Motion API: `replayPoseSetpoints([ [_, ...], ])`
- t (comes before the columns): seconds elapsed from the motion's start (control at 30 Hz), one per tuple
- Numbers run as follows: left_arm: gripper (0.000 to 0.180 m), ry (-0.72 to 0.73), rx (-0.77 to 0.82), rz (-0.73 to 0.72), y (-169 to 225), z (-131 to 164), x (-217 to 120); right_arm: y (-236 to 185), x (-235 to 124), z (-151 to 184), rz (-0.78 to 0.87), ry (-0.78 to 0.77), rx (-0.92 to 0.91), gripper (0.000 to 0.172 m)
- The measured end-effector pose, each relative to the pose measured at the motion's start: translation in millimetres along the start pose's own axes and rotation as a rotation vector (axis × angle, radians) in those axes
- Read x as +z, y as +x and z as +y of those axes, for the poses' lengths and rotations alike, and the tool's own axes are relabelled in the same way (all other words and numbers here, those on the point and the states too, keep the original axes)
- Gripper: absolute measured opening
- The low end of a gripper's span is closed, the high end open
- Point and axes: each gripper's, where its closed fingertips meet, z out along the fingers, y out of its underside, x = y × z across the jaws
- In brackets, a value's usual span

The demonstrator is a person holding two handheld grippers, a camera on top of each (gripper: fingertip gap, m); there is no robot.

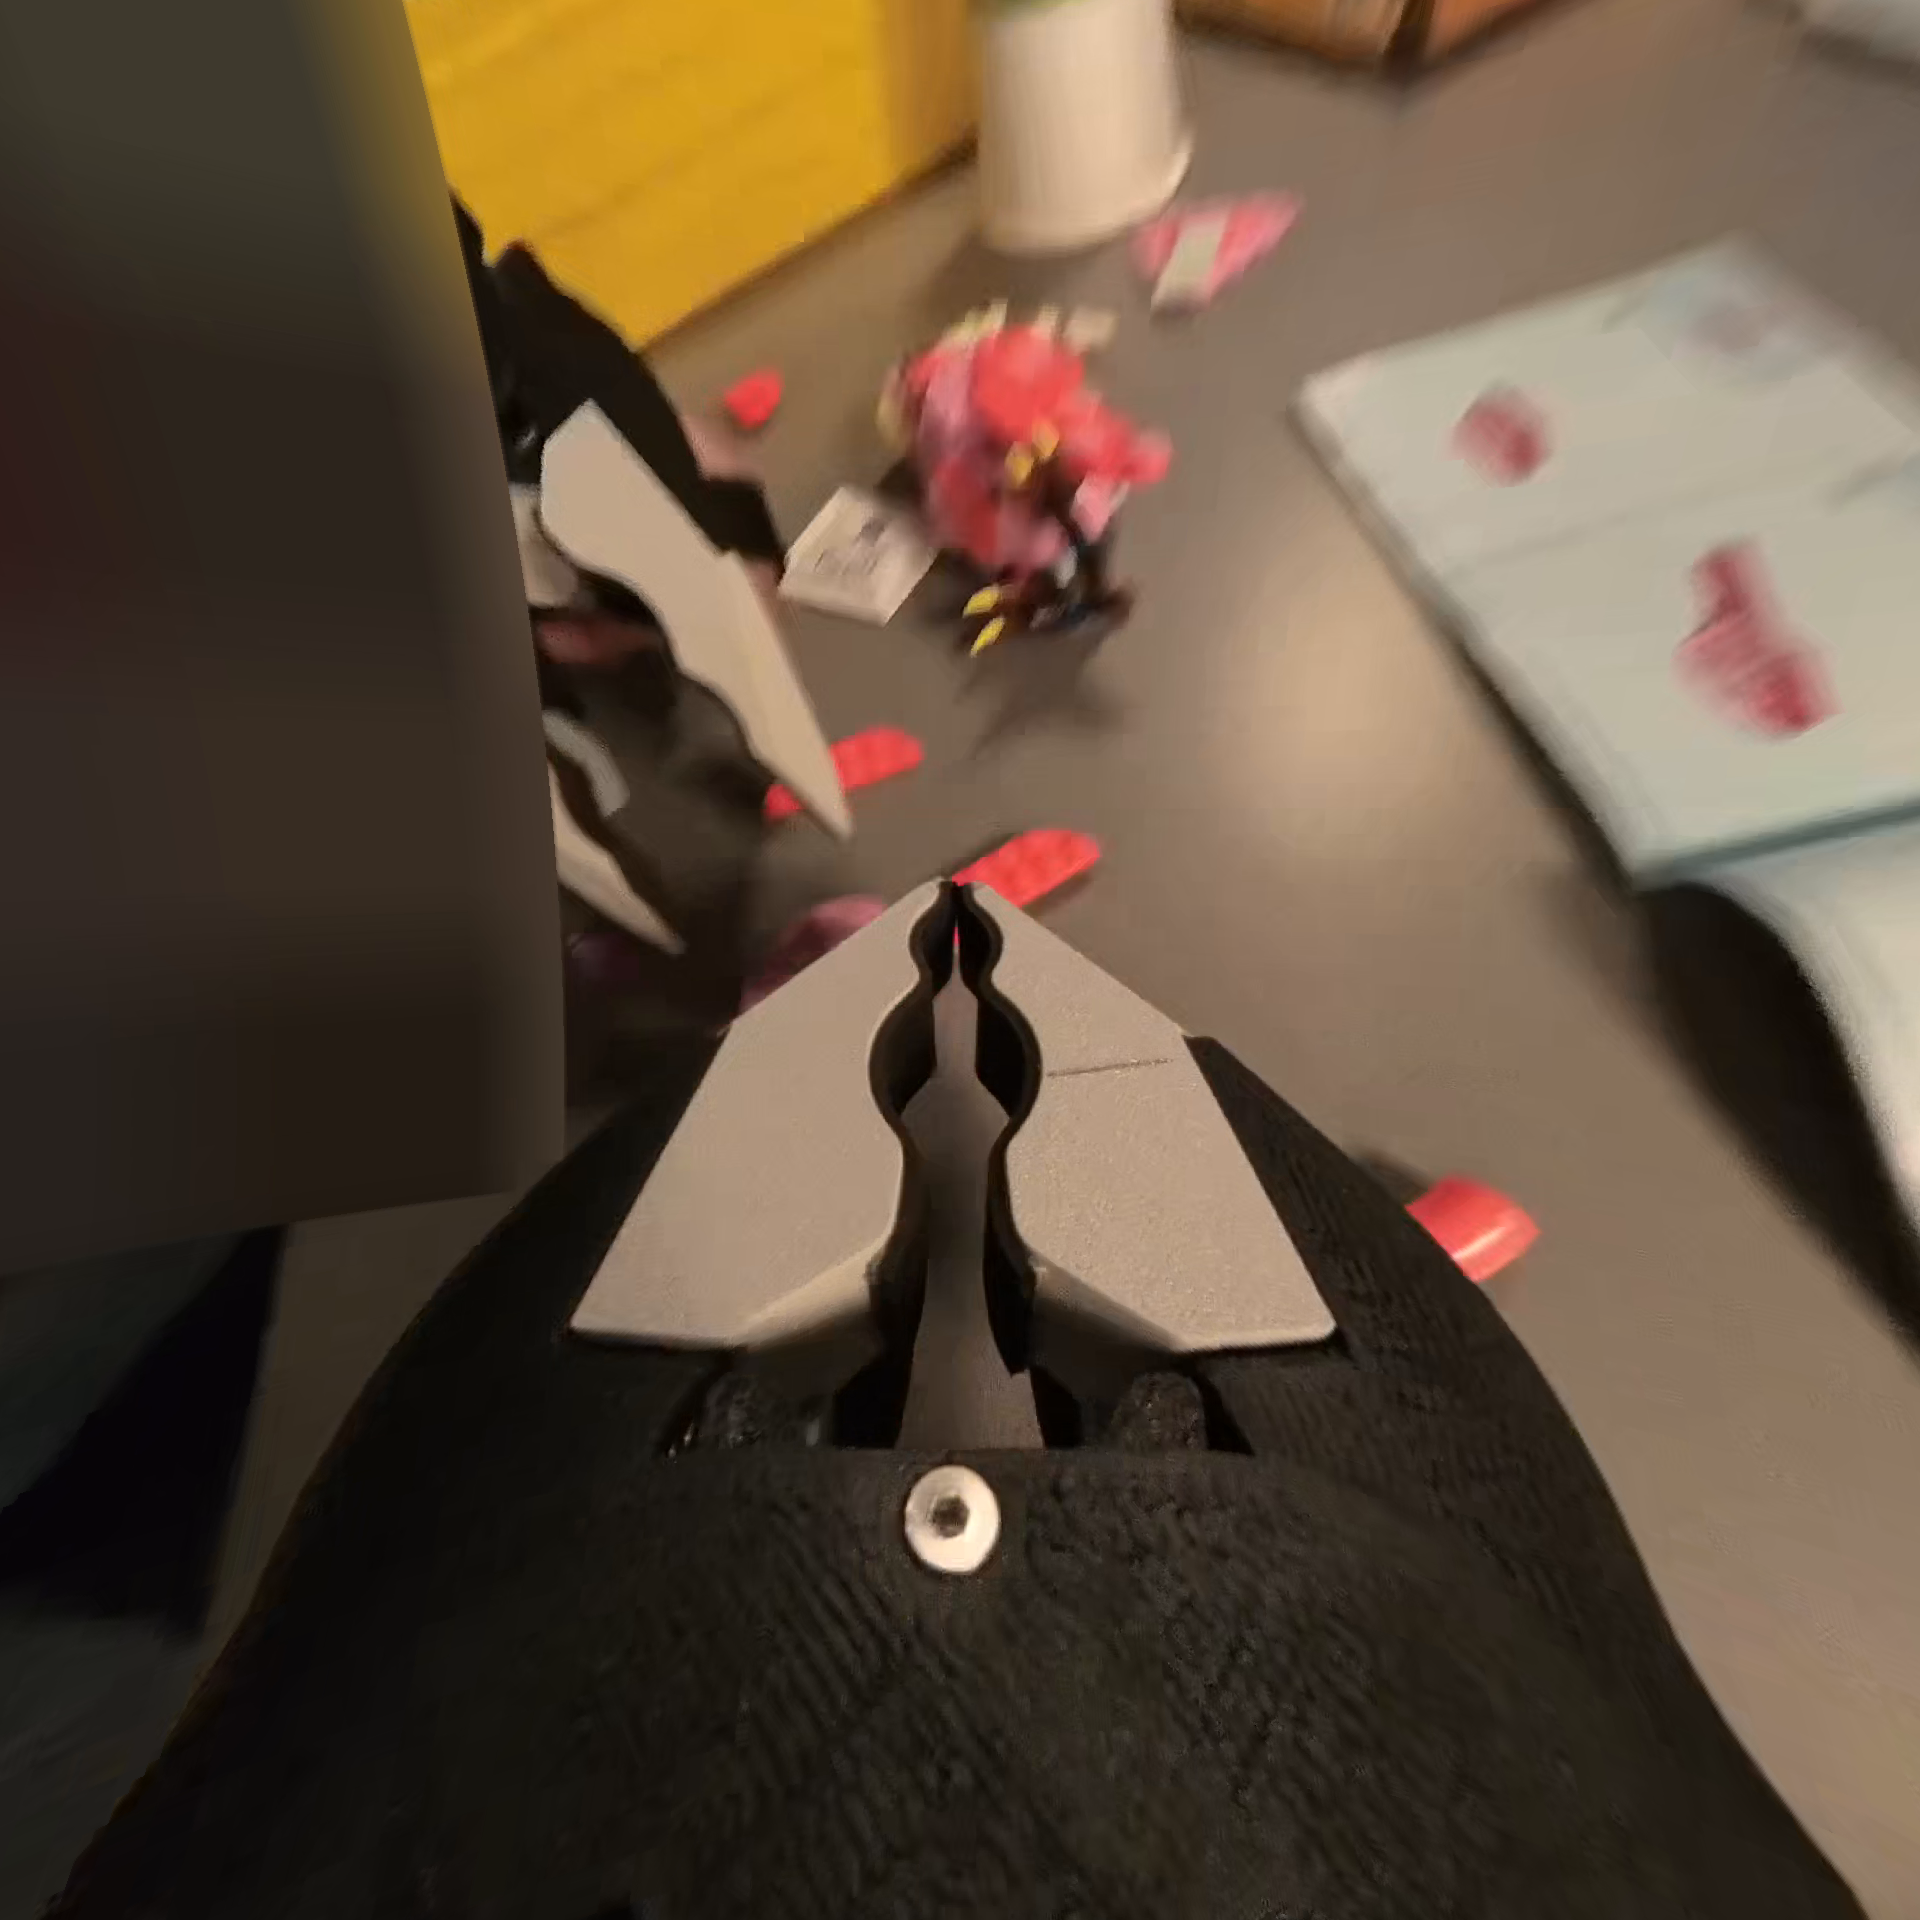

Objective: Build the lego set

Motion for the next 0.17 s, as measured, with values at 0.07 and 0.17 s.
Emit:
replayPoseSetpoints([
  [0.07, 0.048, -0.040, -0.006, 0.014, 1, 8, 4, -5, 2, 11, -0.053, -0.050, 0.092, 0.000],
  [0.17, 0.051, -0.051, -0.031, 0.059, 5, 12, 8, -5, 7, 28, -0.082, -0.124, 0.182, 0.004],
])
